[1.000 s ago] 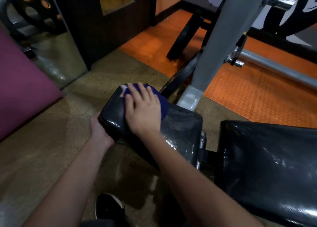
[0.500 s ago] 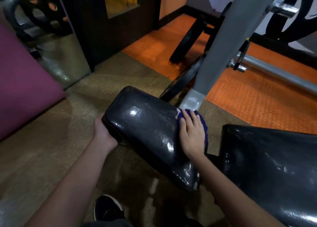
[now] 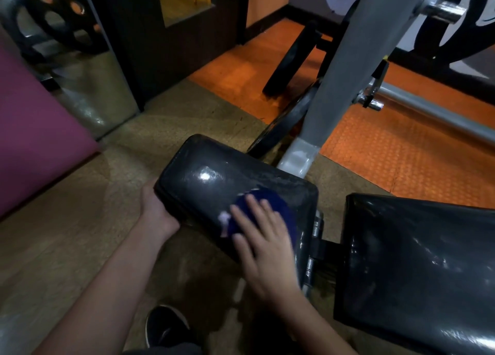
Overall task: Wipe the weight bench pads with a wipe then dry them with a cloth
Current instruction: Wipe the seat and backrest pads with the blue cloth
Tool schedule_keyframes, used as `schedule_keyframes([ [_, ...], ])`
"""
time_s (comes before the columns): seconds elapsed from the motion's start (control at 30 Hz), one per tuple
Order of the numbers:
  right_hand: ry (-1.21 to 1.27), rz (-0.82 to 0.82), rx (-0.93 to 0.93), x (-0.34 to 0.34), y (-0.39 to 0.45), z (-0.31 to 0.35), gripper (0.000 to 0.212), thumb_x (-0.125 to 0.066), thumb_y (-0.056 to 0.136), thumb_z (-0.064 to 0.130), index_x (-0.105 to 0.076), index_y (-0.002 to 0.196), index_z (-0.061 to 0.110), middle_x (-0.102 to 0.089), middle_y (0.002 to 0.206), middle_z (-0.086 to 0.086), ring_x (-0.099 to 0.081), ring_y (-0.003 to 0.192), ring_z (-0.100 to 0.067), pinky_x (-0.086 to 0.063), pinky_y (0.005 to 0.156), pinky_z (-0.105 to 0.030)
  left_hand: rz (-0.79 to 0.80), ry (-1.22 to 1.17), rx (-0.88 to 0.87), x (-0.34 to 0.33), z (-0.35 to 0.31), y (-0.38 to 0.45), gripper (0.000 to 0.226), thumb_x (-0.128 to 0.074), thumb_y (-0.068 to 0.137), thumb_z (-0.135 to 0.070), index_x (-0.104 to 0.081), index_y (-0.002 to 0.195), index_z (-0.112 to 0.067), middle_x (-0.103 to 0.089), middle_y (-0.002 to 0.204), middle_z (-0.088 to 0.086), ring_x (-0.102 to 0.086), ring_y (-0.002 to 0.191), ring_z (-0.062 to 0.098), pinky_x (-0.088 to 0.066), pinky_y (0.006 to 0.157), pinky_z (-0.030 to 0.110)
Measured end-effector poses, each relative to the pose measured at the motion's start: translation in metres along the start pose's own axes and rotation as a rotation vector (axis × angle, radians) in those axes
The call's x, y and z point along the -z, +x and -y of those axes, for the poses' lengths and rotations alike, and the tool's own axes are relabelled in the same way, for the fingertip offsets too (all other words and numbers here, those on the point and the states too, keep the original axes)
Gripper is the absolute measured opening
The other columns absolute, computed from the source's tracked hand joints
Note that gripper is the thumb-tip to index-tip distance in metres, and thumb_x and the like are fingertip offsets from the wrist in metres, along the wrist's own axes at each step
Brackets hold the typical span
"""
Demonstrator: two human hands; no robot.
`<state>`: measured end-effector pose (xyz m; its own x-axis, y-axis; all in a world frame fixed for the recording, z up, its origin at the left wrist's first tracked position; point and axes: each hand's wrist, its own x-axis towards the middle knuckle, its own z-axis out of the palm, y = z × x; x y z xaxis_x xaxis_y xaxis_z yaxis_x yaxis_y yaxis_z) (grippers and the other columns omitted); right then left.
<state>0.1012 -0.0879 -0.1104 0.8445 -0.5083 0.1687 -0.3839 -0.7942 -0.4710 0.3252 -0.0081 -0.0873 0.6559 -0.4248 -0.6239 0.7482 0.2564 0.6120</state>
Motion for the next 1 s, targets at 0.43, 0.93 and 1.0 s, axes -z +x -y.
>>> schedule_keyframes([
  [0.43,0.077,-0.166,-0.27,-0.004,0.164,0.05,0.046,-0.03,0.105,0.044,-0.069,0.124,0.028,-0.067,0.13,0.002,-0.057,0.127,-0.02,-0.041,0.108,-0.04,0.02,-0.02,-0.027,-0.002,0.001,0.003,0.034,-0.042,0.092,-0.032,-0.073,0.088,-0.018,-0.069,0.088,0.007,-0.067,0.077,0.024,-0.052,0.078,0.034],
  [0.93,0.132,-0.171,-0.516,0.017,0.06,-0.072,0.049,-0.031,0.109,0.049,-0.045,0.154,0.035,-0.033,0.166,0.011,-0.018,0.156,-0.01,-0.016,0.128,-0.043,0.021,-0.048,-0.003,0.0,0.0,0.003,0.026,-0.045,0.089,-0.028,-0.069,0.096,-0.019,-0.066,0.094,0.006,-0.064,0.085,0.023,-0.047,0.1,0.036],
  [1.0,0.119,-0.193,-0.707,0.013,0.096,-0.065,0.048,-0.032,0.108,0.045,-0.052,0.149,0.031,-0.043,0.161,0.004,-0.029,0.152,-0.019,-0.02,0.126,-0.044,0.042,-0.061,0.01,0.001,0.001,0.003,0.027,-0.044,0.09,-0.028,-0.069,0.097,-0.019,-0.065,0.095,0.006,-0.064,0.084,0.023,-0.045,0.1,0.035],
])
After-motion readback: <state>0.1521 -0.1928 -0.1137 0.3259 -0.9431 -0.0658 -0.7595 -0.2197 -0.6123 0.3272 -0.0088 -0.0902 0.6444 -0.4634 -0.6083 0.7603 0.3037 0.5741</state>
